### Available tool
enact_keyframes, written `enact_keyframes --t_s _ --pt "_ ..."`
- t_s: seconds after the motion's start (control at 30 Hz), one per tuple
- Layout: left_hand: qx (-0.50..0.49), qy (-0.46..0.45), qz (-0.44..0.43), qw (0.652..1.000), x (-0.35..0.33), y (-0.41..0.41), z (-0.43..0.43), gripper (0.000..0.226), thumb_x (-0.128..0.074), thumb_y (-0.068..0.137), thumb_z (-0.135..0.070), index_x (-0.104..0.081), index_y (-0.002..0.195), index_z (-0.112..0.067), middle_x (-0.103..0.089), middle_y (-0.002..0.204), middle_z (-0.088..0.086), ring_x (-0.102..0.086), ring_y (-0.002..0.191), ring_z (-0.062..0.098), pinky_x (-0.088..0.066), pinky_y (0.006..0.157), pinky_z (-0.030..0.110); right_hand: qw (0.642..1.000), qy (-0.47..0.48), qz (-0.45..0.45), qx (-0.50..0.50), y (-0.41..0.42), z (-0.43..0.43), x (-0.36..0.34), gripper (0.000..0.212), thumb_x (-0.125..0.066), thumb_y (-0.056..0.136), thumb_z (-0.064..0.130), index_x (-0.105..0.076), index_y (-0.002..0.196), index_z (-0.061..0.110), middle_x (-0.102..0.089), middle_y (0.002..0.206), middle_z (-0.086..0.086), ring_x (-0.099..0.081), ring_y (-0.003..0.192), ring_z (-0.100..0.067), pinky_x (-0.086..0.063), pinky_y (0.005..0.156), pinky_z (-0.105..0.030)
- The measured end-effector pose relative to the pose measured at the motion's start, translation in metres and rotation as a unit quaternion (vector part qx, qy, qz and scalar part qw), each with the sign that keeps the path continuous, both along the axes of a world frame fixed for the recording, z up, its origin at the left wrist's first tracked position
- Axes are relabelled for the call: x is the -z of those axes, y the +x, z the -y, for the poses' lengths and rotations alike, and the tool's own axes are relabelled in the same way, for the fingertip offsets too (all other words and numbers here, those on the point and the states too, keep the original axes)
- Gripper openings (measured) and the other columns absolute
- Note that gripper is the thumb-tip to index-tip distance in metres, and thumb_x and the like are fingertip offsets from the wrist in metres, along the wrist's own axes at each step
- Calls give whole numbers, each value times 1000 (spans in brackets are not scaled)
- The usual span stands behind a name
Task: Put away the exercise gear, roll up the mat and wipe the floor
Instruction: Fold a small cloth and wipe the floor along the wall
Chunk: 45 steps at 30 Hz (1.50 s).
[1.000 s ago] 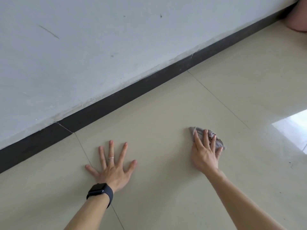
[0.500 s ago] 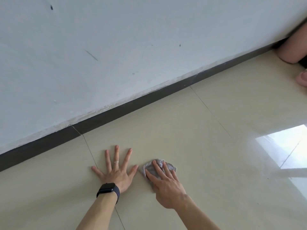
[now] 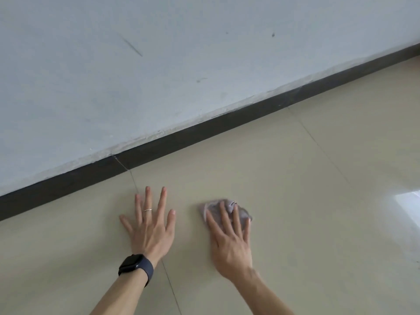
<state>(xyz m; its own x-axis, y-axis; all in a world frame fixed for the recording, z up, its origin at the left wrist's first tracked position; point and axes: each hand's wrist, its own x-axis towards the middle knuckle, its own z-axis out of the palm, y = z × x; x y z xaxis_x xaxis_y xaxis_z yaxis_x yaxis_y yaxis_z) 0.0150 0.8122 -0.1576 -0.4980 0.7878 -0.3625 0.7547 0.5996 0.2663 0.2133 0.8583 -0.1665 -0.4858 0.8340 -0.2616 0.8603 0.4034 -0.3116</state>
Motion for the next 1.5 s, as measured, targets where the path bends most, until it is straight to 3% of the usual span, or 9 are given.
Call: enact_keyframes --t_s 0.1,0.17,0.37,0.5,0.67,0.8,0.97,1.27,1.5 --pt "-35 -48 -2 998 5 -21 18 61 -7 93 -62 20 147 -52 25 162 -8 19 151 21 2 113 70 972 26 -33 -229 -17 34 1 69 -39 89 31 -16 151 50 -13 164 6 -5 151 -29 -4 113 -53" --pt "-25 -69 4 997 8 -28 22 60 -6 94 -63 25 144 -53 36 156 -12 27 148 18 7 112 69 969 75 -21 -235 -5 -13 7 63 -40 94 34 -17 150 50 -14 164 8 -11 151 -28 -7 115 -52" --pt "-14 -92 31 995 11 -33 18 57 -5 97 -63 32 139 -55 49 147 -15 39 142 17 14 109 70 979 -37 64 189 8 -138 3 58 -26 101 31 -3 152 48 10 165 4 15 149 -32 -1 115 -65" --pt "-14 -115 39 992 8 -34 17 57 -4 96 -65 33 139 -56 52 144 -16 43 139 15 14 109 69 996 -11 42 -79 -69 -81 -7 71 -34 96 26 5 151 49 21 163 4 26 146 -34 9 115 -64" --pt "-21 -123 48 991 7 -35 16 57 5 89 -69 38 134 -57 54 142 -18 45 137 14 15 110 68 946 41 40 -320 -120 -108 1 60 -30 101 35 1 150 52 15 163 12 21 149 -23 15 117 -54" --pt "-19 -130 39 991 7 -36 16 66 23 72 -73 42 132 -55 57 139 -18 46 136 15 13 109 69 990 60 40 -117 -69 -206 12 50 -24 104 40 -13 152 47 -1 164 15 7 151 -19 1 119 -55" --pt "-24 -139 49 989 2 -37 13 59 7 87 -67 41 134 -55 58 137 -18 47 135 14 14 110 69 990 -21 103 95 -17 -241 -2 52 -23 102 40 -9 152 47 6 165 7 9 150 -28 -4 114 -65" --pt "-35 -204 39 977 -11 -31 1 59 -5 98 -60 35 141 -50 56 139 -12 39 141 18 5 115 65 938 -31 92 -334 -89 -166 -27 64 -35 98 27 -5 151 49 12 164 9 14 150 -28 2 117 -61" --pt "-34 -204 -85 975 -38 11 -66 68 -14 95 -66 -17 153 -29 5 166 10 12 150 39 0 116 62 986 5 127 -104 43 -325 -10 70 -41 97 27 -2 154 39 13 164 2 11 149 -33 -9 118 -60"
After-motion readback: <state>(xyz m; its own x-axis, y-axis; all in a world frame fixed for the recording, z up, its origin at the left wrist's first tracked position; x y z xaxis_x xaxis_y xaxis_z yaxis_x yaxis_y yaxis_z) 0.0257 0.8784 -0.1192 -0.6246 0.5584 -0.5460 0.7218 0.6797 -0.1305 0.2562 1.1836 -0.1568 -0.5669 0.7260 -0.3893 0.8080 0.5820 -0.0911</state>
